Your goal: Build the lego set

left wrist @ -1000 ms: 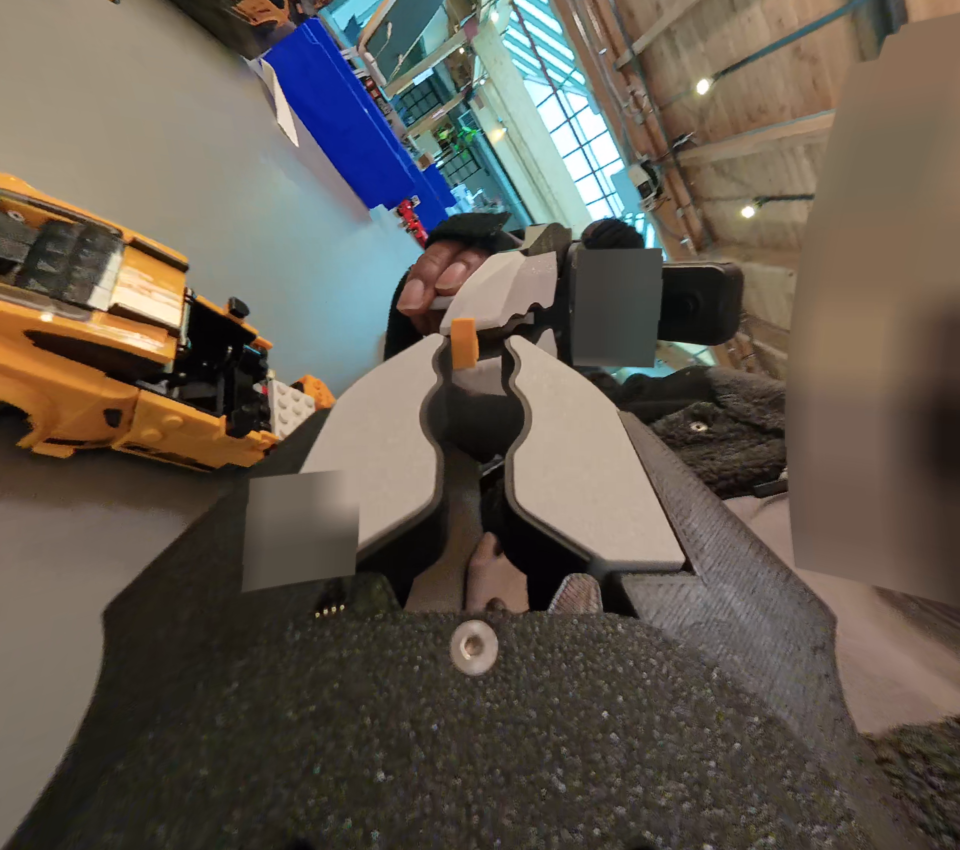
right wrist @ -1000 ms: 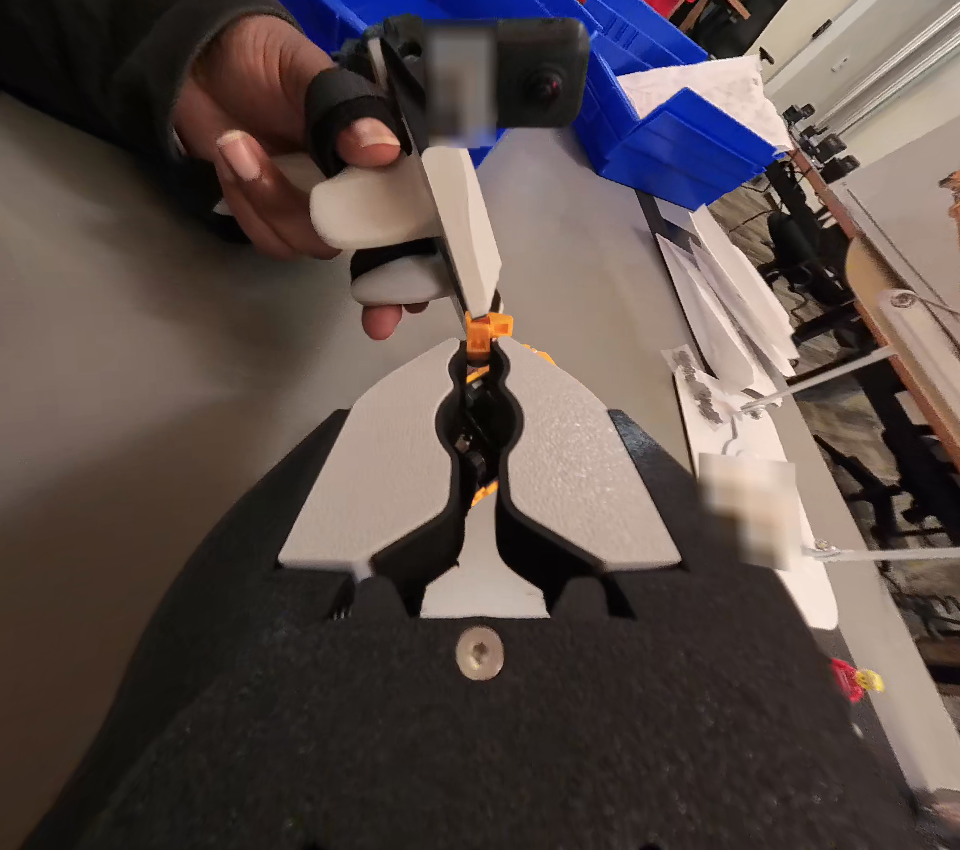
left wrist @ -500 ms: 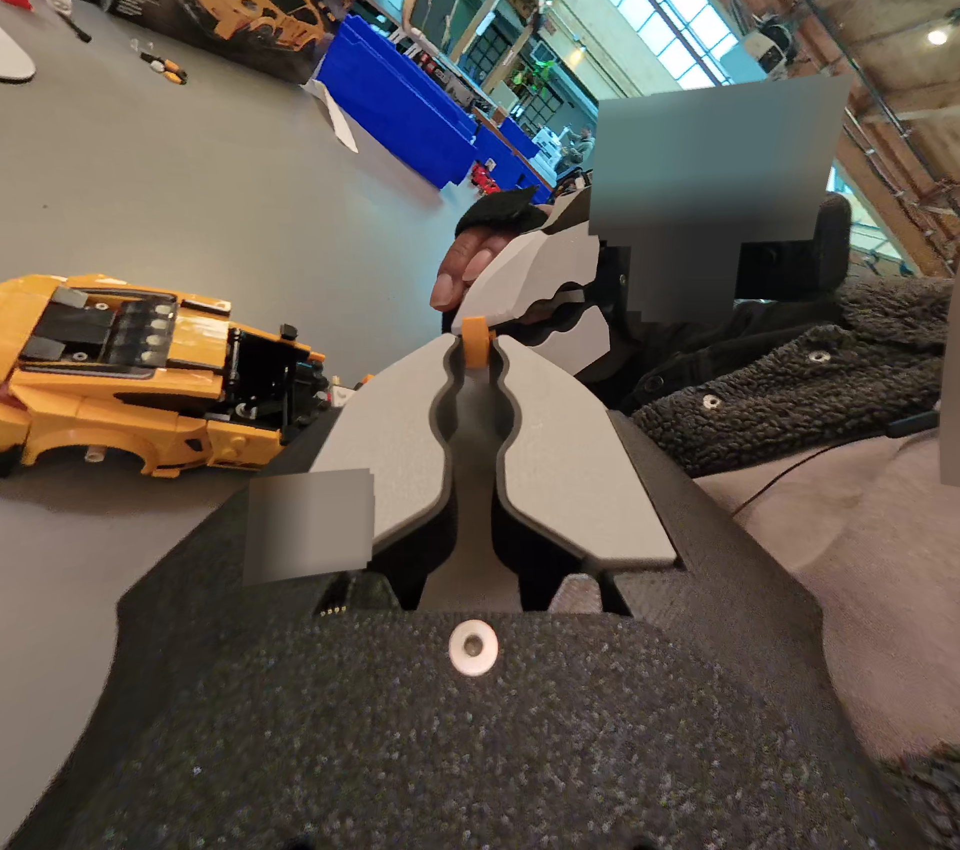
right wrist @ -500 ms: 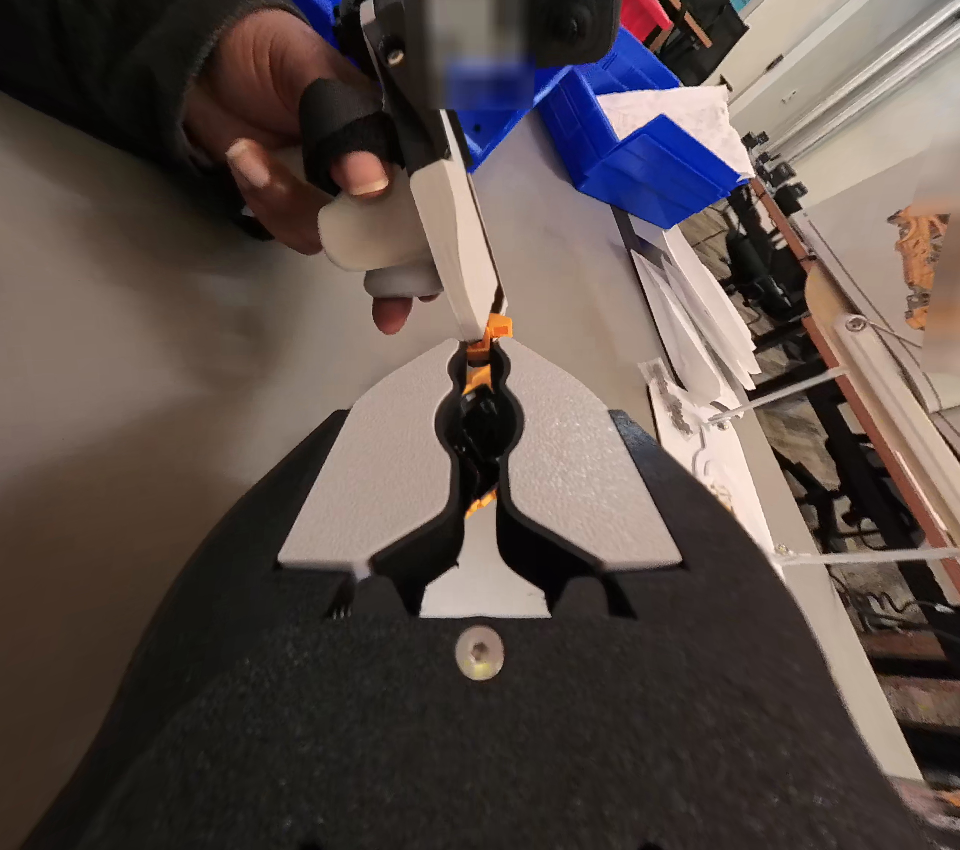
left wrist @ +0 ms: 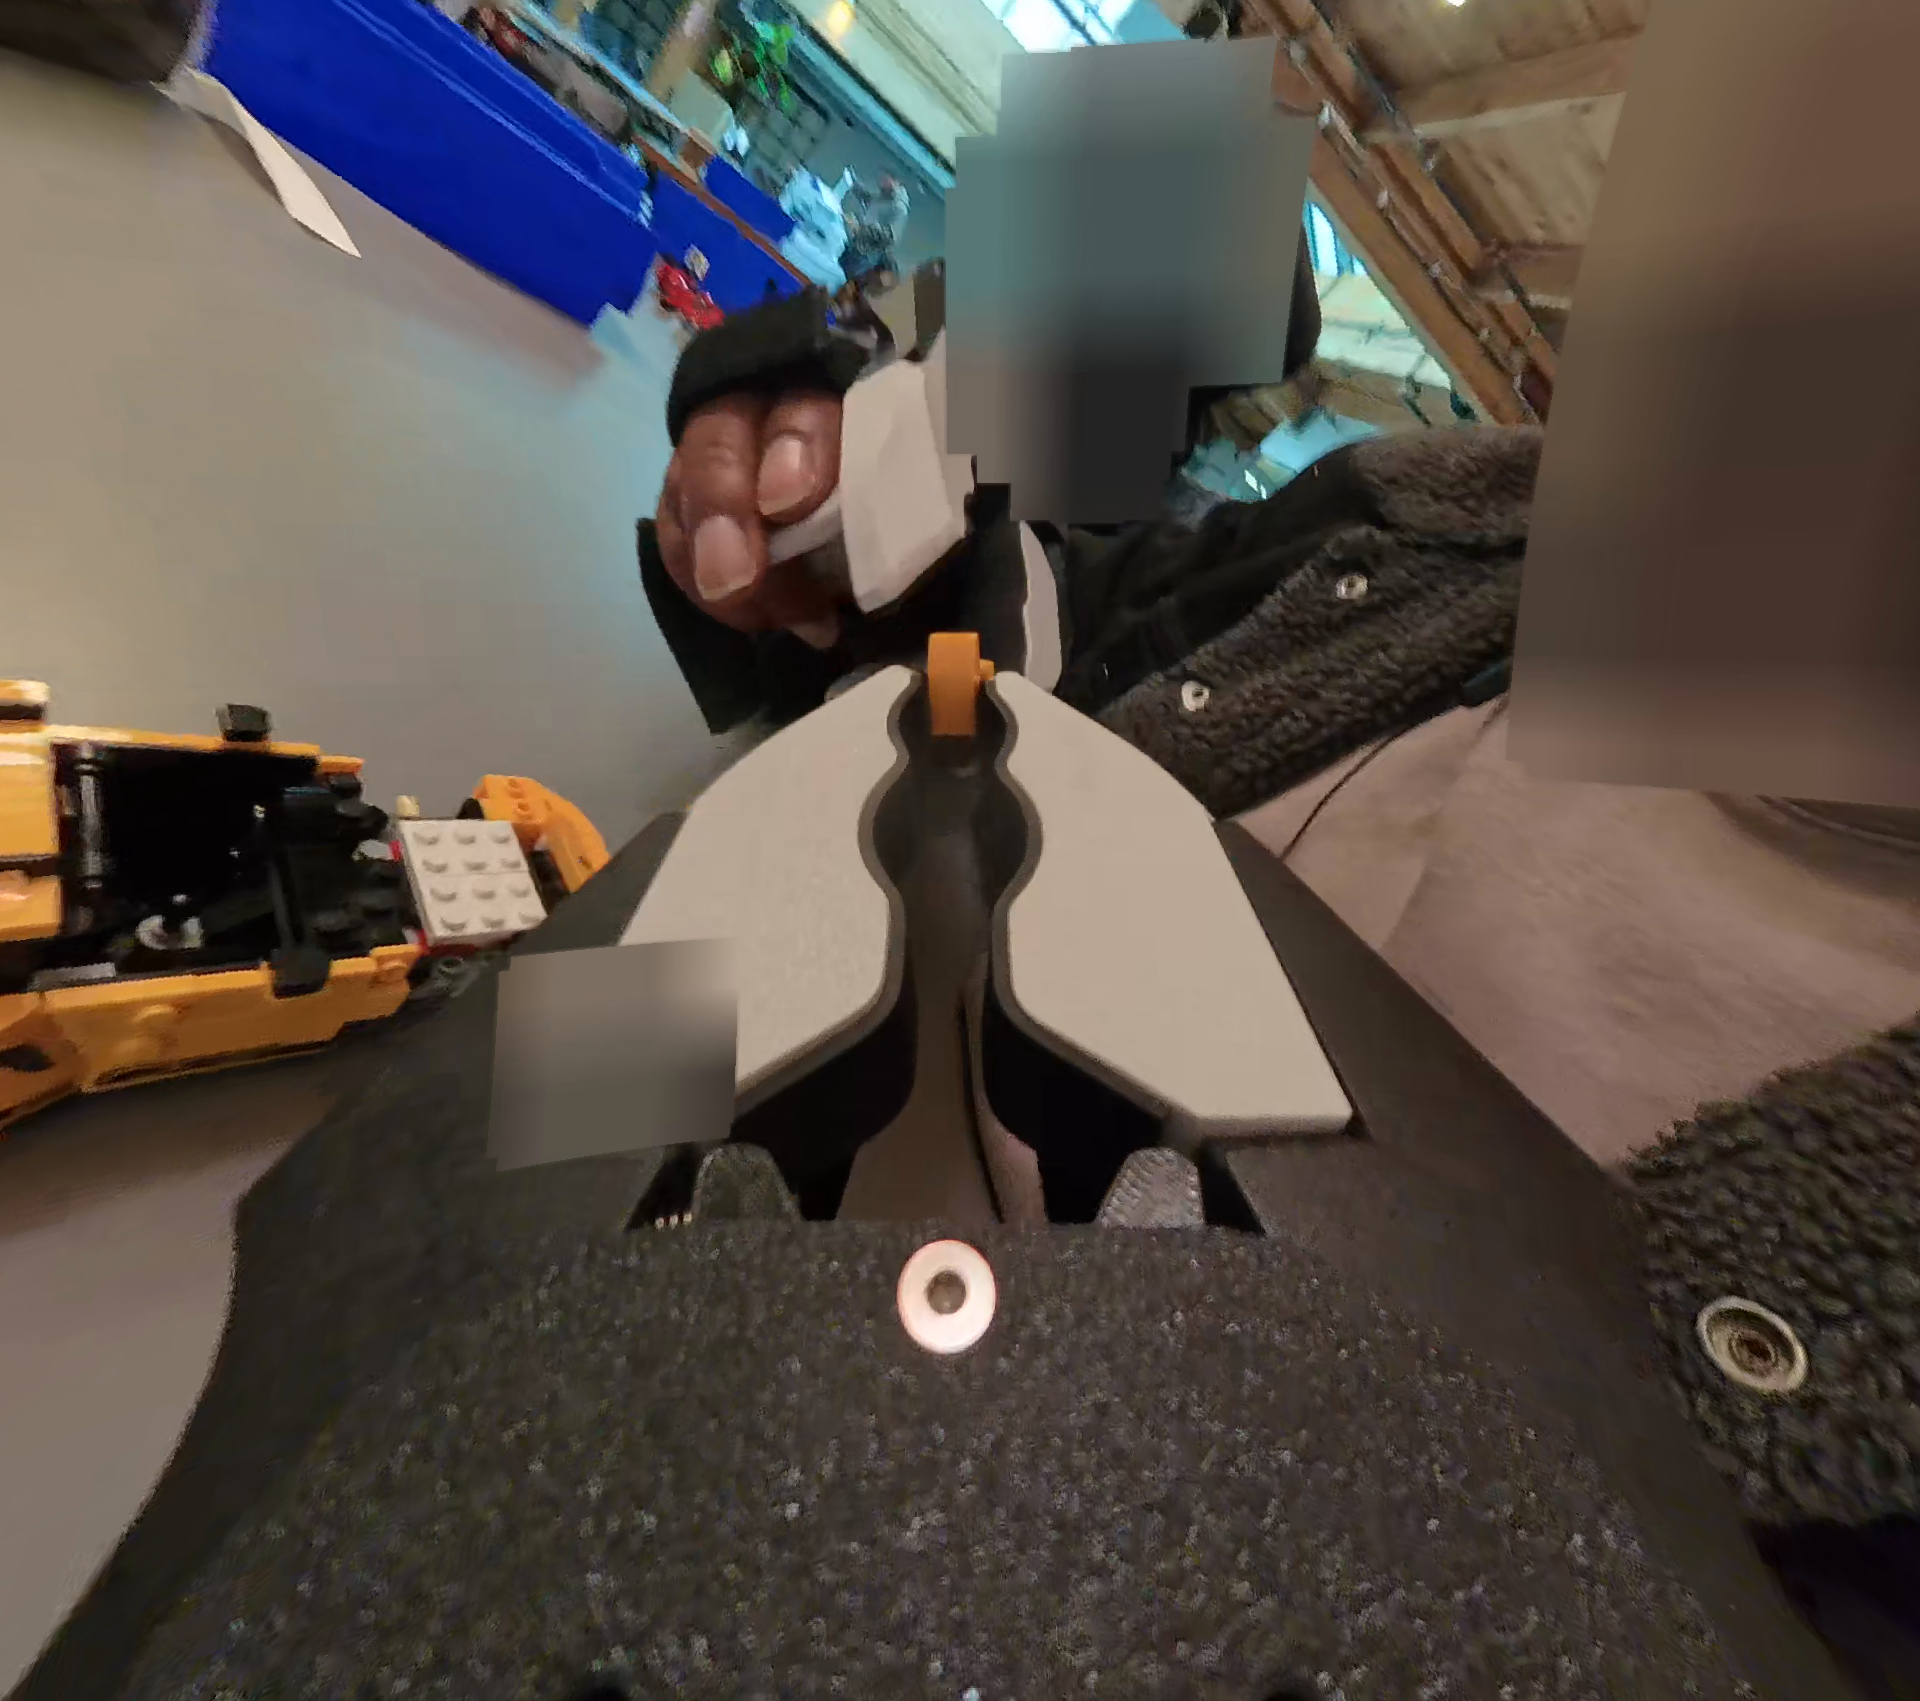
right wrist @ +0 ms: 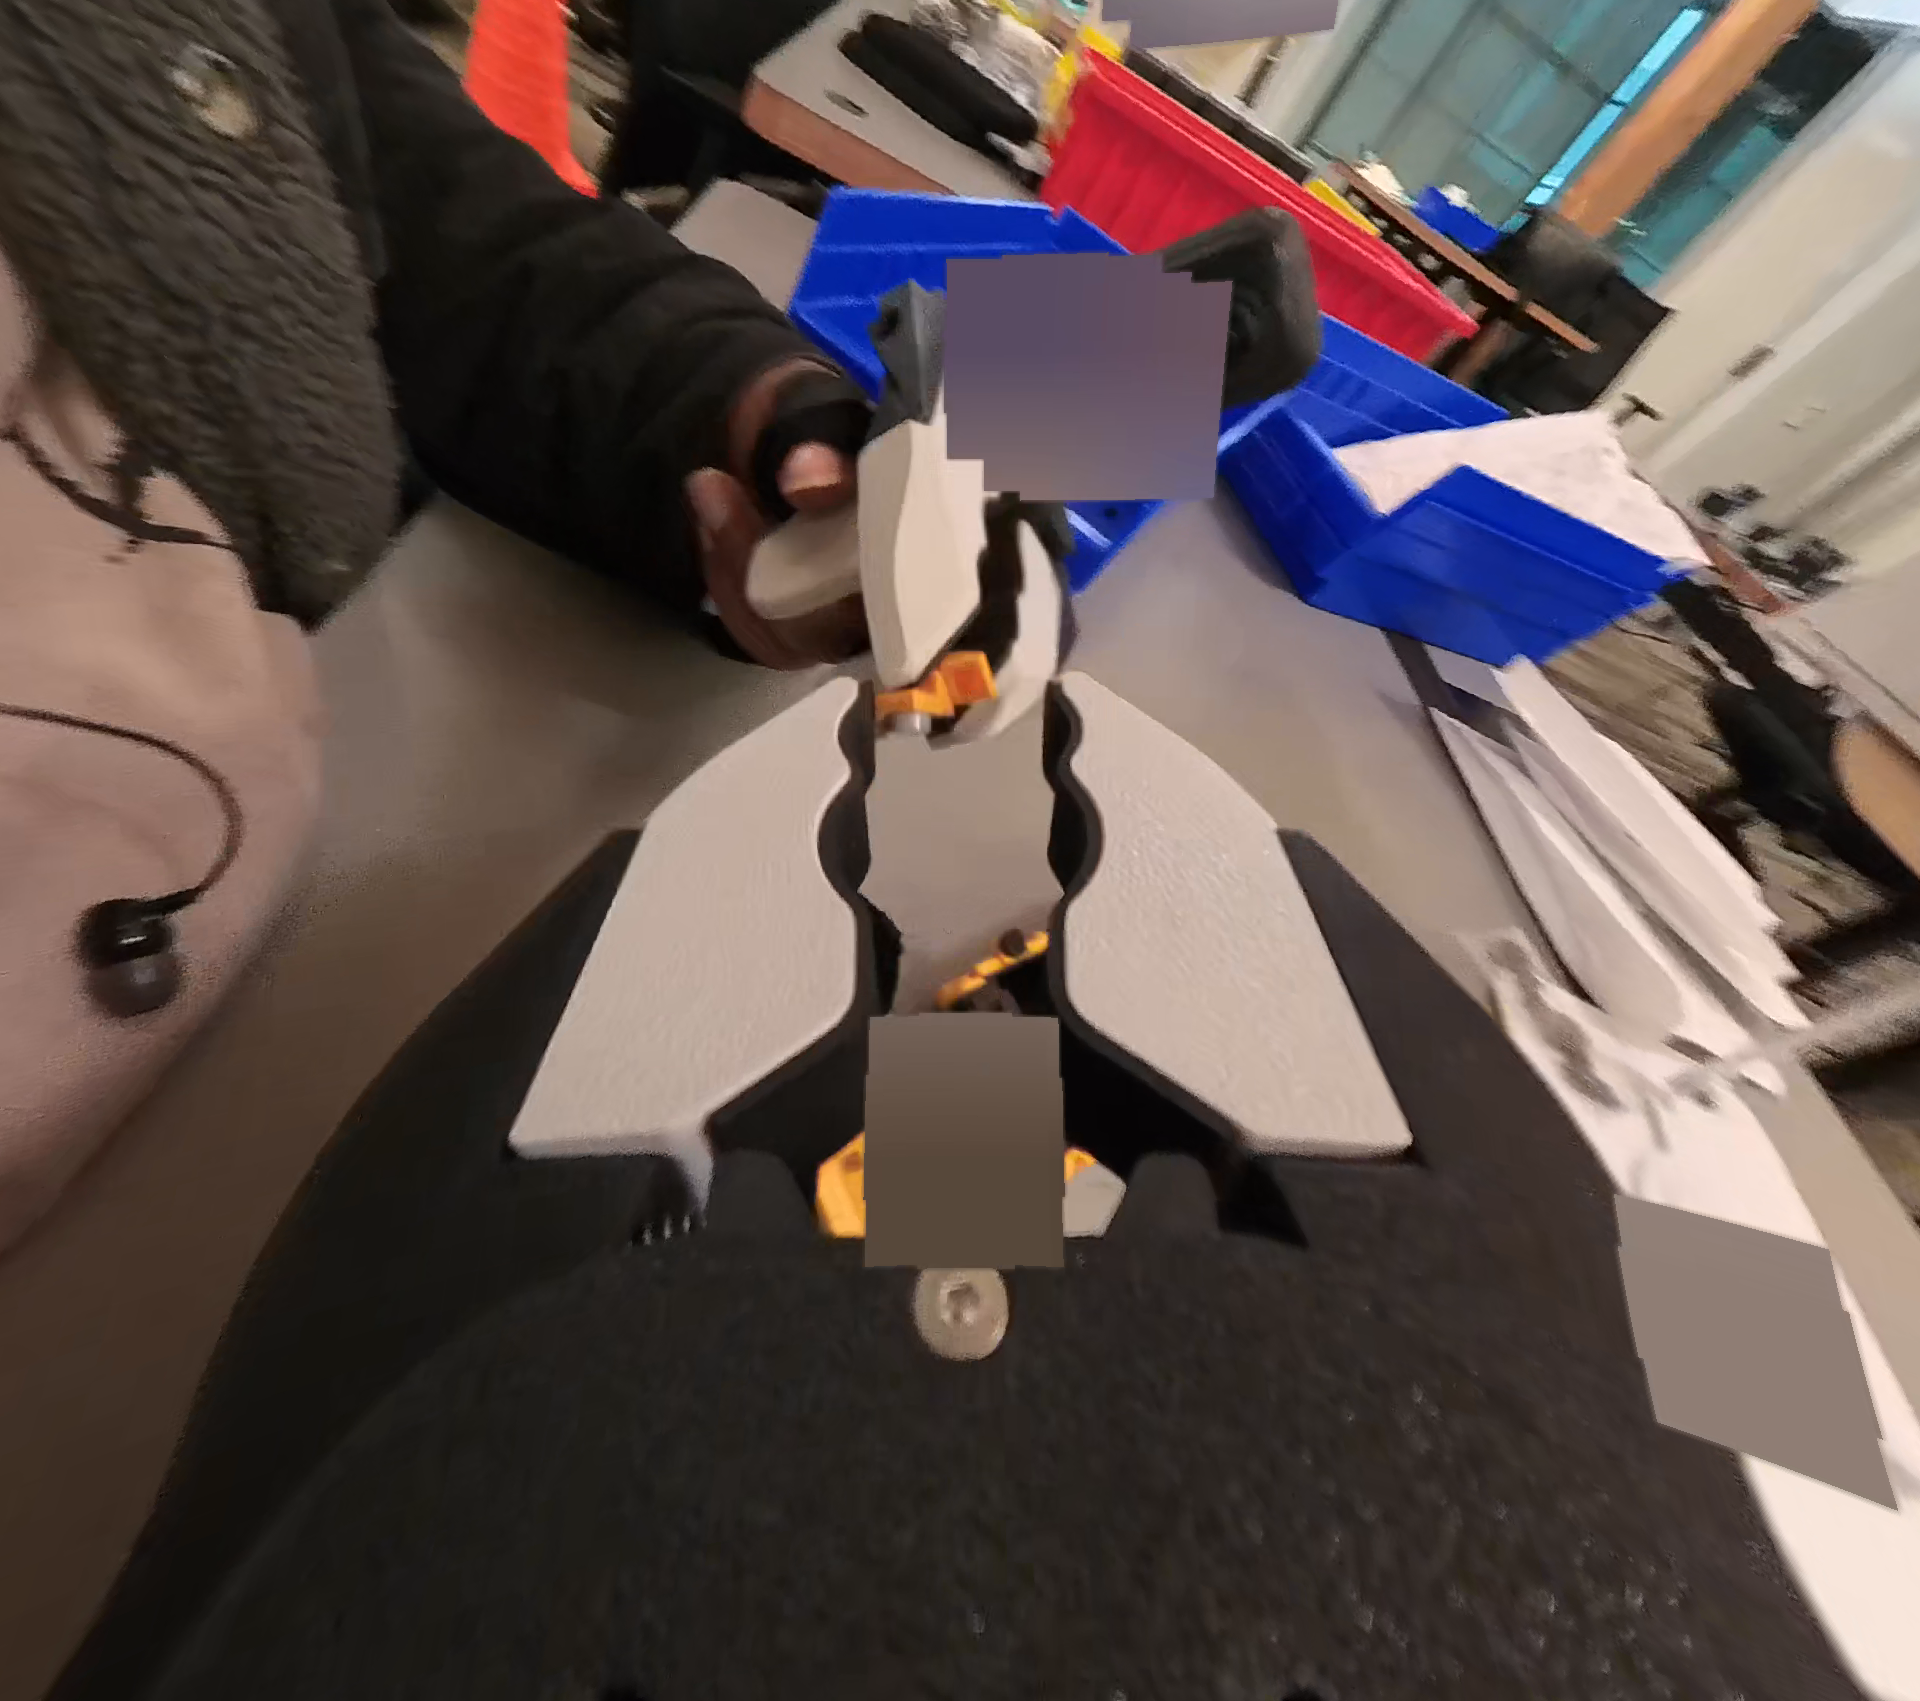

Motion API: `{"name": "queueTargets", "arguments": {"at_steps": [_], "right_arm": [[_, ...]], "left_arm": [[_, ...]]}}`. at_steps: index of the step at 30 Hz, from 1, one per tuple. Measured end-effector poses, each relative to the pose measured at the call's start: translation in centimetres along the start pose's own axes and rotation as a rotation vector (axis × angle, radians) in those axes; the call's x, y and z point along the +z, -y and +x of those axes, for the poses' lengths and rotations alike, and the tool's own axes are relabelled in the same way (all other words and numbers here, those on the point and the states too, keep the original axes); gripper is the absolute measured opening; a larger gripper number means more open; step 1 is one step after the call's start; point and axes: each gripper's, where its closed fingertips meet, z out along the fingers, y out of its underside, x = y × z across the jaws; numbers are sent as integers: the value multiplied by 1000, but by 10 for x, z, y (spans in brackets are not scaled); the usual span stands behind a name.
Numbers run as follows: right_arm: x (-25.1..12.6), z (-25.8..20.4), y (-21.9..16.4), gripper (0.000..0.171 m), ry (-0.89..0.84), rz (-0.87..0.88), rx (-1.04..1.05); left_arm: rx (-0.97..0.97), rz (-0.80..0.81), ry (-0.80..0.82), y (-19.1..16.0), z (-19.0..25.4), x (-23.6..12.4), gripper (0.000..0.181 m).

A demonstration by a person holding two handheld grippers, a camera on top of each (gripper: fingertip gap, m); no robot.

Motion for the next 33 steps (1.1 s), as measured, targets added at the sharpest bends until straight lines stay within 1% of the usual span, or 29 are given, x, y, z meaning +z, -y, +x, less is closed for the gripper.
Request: {"name": "queueTargets", "arguments": {"at_steps": [3, 7, 13, 18, 19, 20, 29, 33], "right_arm": [[-5, -21, 1, 32, 137, 2, -1], [-8, -37, 1, 29, 199, -14, -68], [-11, -44, 1, 21, 193, -32, -147], [-12, -42, 2, 20, 174, -25, -140], [-12, -40, 2, 18, 166, -25, -136], [-13, -38, 2, 13, 154, -17, -128], [-13, -32, 0, 13, 134, -12, -79], [-14, -27, -1, 13, 110, -7, -74]], "left_arm": [[-24, -83, -82, -13, 10, 3, 8], [-57, -182, -151, -29, 17, 7, 8], [-116, -206, -162, -33, 15, 6, 8], [-155, -188, -168, -30, 14, 5, 8], [-158, -178, -162, -28, 12, 4, 9], [-158, -168, -155, -27, 11, 3, 8], [-121, -148, -97, -22, 7, 2, 9], [-105, -129, -81, -18, 6, 0, 15]]}}
